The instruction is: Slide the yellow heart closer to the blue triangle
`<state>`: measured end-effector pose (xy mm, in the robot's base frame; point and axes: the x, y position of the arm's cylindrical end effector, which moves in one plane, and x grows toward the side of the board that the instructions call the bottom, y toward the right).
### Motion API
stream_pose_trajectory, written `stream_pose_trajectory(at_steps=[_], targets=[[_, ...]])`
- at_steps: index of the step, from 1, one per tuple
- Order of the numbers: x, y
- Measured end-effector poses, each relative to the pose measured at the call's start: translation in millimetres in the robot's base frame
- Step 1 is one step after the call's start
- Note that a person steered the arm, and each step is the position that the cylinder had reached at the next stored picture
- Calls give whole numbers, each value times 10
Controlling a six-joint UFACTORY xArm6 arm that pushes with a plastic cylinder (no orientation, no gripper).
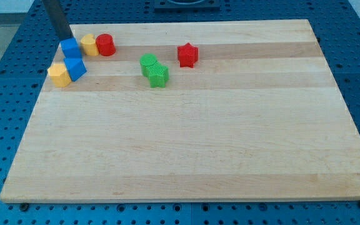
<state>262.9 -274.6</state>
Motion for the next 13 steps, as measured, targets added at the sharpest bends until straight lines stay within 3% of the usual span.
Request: stream_pose_trajectory(at_steps=[3, 5, 6, 7, 9, 11, 13], targets=[[406, 8], [277, -20], [-170, -23], [-267, 194], [69, 263], [-283, 598], [12, 816]])
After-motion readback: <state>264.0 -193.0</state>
